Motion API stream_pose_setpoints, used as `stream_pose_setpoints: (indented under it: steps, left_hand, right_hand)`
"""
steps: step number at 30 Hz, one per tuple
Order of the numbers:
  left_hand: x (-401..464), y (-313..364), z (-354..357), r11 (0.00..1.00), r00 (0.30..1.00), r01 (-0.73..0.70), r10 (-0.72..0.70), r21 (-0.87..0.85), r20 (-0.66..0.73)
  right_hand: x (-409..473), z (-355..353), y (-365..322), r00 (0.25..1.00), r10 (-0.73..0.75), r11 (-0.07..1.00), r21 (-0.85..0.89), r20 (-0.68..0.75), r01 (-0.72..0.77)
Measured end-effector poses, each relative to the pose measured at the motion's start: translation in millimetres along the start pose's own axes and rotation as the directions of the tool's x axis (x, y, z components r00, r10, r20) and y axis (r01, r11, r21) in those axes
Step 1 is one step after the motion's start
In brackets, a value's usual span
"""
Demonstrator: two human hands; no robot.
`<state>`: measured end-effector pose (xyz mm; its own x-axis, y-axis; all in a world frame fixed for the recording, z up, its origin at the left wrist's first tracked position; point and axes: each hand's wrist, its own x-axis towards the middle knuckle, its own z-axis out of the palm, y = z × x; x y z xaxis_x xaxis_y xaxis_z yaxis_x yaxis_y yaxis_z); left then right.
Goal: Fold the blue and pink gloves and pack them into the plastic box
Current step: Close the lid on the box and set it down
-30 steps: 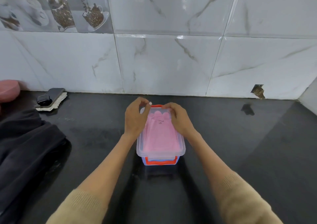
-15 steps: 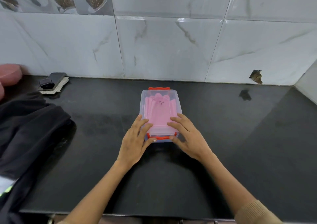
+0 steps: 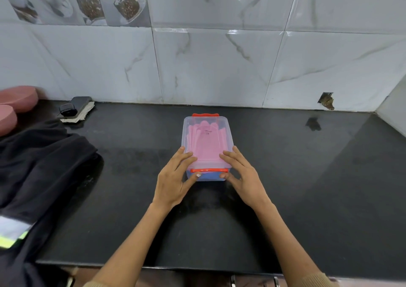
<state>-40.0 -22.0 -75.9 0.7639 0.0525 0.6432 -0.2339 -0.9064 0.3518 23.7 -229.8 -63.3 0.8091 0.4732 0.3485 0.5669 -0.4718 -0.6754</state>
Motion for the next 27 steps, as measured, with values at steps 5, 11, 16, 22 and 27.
stream_pose_setpoints:
  steps: [5,11,16,22,27]
  left_hand:
    - [-3.9,12.8,0.1,0.986,0.993,0.109,-0.113,-0.128,-0.021]
    - [-9.1,23.5,1.4,0.980,0.986,0.129,-0.143,-0.149,-0.083]
    - [-1.8,32.1,0.9,0.967,0.965,0.193,-0.218,-0.164,-0.149]
    - [14.9,36.2,-9.1,0.910,0.914,0.326,-0.372,-0.257,-0.158]
    - [58.6,55.4,-14.4,0.893,0.796,0.359,-0.445,-0.271,-0.410]
  right_hand:
    - [-4.0,5.9,-7.4,0.998,0.038,0.993,0.113,-0.043,-0.033]
    - [-12.5,14.7,-12.6,0.991,0.060,0.965,0.259,-0.121,-0.027]
    - [-9.4,11.7,-17.3,0.978,0.121,0.937,0.344,-0.172,-0.055]
    - [-4.8,2.8,-25.4,0.965,0.226,0.938,0.295,-0.133,-0.179]
    - [16.4,13.4,-59.8,0.918,0.201,0.980,0.066,-0.343,-0.190]
